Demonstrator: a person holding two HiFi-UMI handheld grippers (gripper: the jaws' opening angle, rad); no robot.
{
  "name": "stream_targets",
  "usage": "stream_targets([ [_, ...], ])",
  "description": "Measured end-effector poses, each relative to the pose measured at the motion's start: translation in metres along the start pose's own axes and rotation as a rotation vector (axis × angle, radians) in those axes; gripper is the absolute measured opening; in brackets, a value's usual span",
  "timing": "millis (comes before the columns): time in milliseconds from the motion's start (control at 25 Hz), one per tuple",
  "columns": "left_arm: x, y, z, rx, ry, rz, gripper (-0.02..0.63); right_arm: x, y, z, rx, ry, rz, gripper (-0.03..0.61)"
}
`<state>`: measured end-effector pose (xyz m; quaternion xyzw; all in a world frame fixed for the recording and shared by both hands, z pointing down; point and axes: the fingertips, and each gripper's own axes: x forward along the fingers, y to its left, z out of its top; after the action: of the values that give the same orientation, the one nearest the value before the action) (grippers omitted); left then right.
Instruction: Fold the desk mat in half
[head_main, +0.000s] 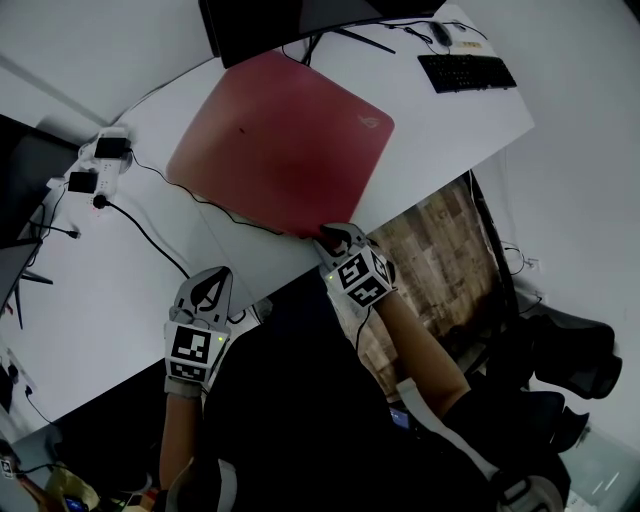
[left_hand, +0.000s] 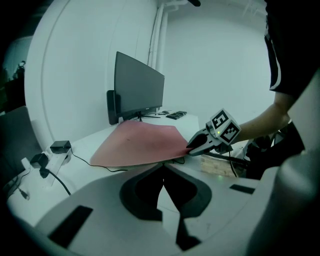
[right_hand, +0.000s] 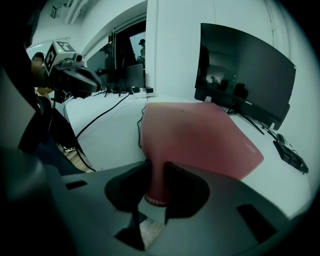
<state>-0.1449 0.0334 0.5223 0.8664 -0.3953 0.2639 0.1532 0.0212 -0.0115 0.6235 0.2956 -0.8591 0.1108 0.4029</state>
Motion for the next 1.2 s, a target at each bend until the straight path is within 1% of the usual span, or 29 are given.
stream_targets([
  [400, -0.005, -0.009, -0.002, -0.008, -0.014, -0.028, 0.005, -0.025, 0.005, 0.014, 0.02, -0.027, -0.03, 0.077],
  [640, -0.01, -0.016, -0.005, -0.001, -0.023, -0.045, 0.005, -0.039, 0.019, 0.013, 0.034, -0.041, -0.04, 0.069],
  [1040, -0.015, -0.039, -0.013, 0.062, -0.016, -0.114, 0.005, -0.066, 0.052, 0.003, 0.072, -0.048, -0.062, 0.064],
  [1200, -0.017, -0.053, -0.015, 0.104, -0.012, -0.149, 0.024, -0.079, 0.066, 0.002, 0.079, -0.05, -0.075, 0.063],
])
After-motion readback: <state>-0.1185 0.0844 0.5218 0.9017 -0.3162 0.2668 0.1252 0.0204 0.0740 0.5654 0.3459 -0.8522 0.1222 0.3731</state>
